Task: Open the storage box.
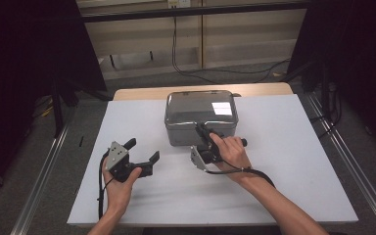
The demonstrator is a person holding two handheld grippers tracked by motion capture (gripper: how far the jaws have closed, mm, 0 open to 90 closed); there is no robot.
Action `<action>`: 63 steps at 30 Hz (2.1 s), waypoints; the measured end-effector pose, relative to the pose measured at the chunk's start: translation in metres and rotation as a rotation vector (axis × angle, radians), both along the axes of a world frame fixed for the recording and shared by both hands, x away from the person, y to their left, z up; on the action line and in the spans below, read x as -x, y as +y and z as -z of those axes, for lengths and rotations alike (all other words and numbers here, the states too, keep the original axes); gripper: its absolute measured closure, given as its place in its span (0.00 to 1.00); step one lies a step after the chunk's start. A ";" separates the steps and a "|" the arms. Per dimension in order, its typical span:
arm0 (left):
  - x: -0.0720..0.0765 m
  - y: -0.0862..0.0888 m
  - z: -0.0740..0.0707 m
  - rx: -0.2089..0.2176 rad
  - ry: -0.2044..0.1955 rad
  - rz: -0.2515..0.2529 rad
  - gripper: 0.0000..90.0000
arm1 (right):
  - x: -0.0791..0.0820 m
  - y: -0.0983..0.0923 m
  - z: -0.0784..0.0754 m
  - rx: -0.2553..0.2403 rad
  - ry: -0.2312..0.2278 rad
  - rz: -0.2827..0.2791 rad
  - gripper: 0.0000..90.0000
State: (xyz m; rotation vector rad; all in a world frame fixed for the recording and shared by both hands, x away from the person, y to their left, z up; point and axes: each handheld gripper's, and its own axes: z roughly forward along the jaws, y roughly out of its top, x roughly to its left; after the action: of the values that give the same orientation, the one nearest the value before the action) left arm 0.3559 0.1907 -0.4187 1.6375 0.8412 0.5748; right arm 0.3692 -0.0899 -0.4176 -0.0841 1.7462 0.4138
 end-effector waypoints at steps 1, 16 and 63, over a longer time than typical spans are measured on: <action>0.000 0.000 0.000 0.000 0.000 0.000 0.02 | 0.000 0.000 0.000 0.000 0.000 -0.001 0.89; -0.026 -0.015 -0.016 -0.032 -0.108 0.050 0.03 | -0.001 0.002 -0.004 -0.004 -0.014 0.009 0.89; -0.096 -0.050 -0.005 -0.081 -0.123 0.056 0.23 | -0.006 -0.003 -0.017 -0.084 0.003 0.013 0.69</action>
State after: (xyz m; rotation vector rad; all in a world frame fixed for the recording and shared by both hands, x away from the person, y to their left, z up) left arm 0.4522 0.1411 -0.4140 1.6760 0.6875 0.6702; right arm 0.3757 -0.0925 -0.4002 -0.0125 1.7295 0.4772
